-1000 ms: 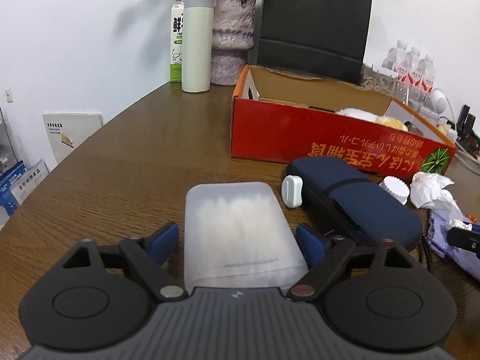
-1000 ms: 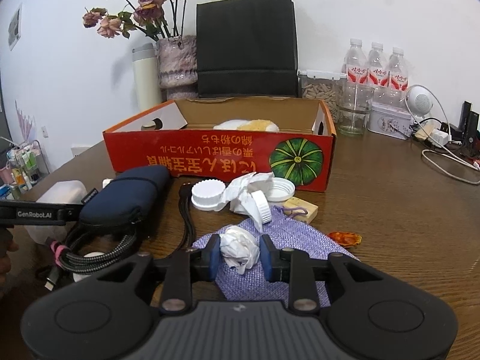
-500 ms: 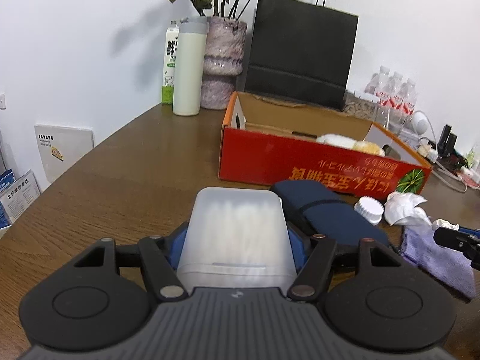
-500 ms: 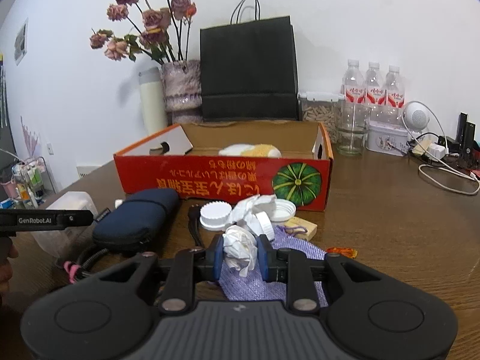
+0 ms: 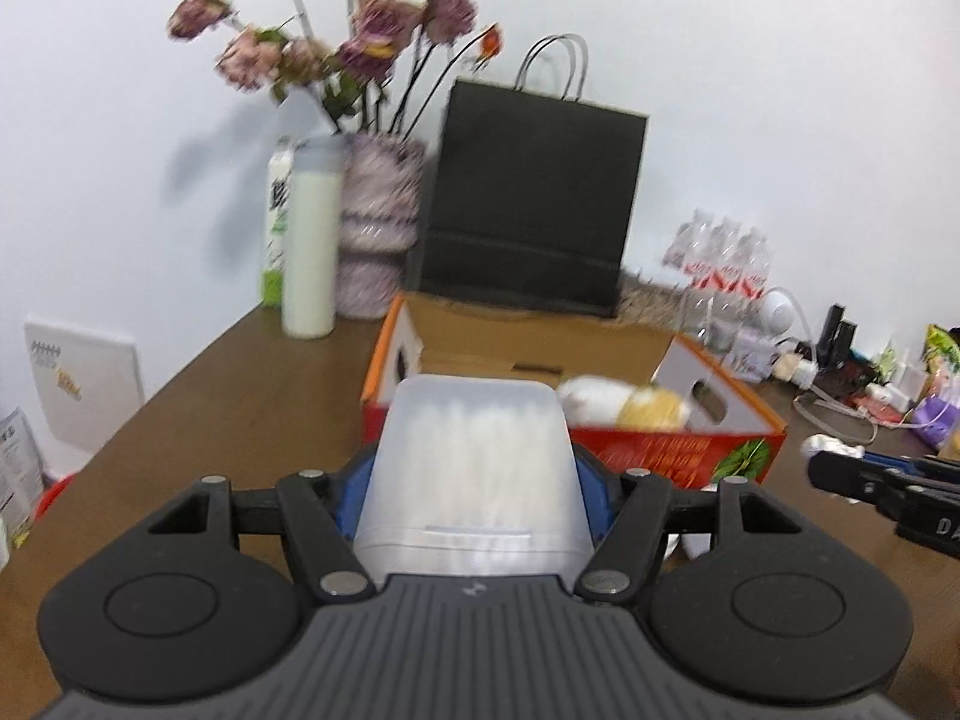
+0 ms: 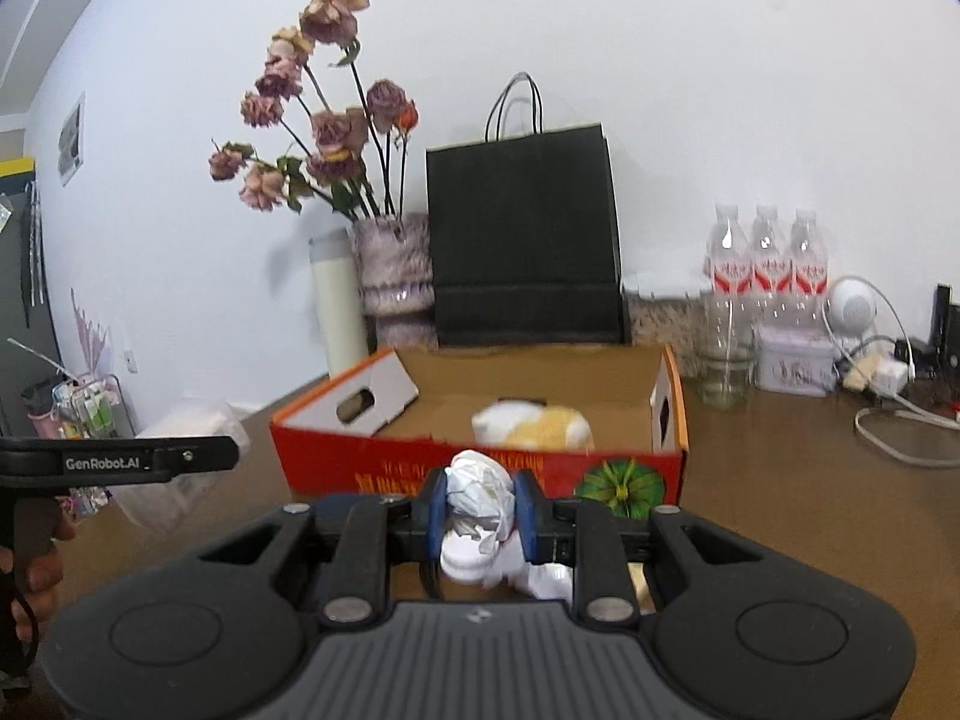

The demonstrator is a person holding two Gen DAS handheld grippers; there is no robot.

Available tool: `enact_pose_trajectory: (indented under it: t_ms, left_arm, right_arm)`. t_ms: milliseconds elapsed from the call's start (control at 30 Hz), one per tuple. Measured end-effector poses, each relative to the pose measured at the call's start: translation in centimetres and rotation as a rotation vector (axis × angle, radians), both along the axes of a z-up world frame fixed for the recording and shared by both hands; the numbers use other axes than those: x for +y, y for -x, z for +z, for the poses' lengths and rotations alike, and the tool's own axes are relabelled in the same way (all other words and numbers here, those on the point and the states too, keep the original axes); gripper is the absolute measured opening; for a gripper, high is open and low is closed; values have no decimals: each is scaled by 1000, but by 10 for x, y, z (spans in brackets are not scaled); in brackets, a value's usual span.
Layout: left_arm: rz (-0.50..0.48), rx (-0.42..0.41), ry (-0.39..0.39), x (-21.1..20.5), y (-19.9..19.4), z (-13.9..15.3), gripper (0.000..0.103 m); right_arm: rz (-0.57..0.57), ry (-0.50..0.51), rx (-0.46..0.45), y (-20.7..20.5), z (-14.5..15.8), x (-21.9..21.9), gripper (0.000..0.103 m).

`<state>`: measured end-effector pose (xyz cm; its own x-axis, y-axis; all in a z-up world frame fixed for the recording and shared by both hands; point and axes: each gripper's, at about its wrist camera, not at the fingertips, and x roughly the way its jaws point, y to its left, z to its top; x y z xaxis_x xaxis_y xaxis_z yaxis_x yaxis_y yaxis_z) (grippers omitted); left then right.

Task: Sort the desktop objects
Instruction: 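Carry the plastic box with the left gripper while the right gripper carries the tissue into the cardboard box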

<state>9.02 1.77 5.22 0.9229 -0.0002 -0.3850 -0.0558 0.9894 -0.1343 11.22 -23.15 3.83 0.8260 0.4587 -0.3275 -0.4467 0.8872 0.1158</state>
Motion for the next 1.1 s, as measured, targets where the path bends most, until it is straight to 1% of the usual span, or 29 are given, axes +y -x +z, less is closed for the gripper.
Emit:
enact_pose_trajectory:
  t_ms: [133,267,433,533,633,867,1100]
  left_arm:
    - [-28,-41,-1,-11,-17,14,66]
    - [-53,-66,9,-17,-34,23,66]
    - [-86,-95,49,-23,-59,29,66]
    - [-99,-108,74,-24,-75,30,66]
    - [-97,-102,85,-22,-91,28,66]
    - [-81,-54,105,-11,-134,16,66]
    - [-76,-5,106,0,-172,3,66]
  right_arm:
    - [-2,-5,-16,-17,11,3,22]
    - [-8,-3,-38,-36,21,9,22]
    - [-16,-22,-56,-68,29,17,23]
    - [-16,-9,-50,-86,27,22,23]
    - [-20,-7,-37,-105,24,24,22]
    - [-27,12,-11,-148,15,33,23]
    - [-37,36,49,-189,0,33,23]
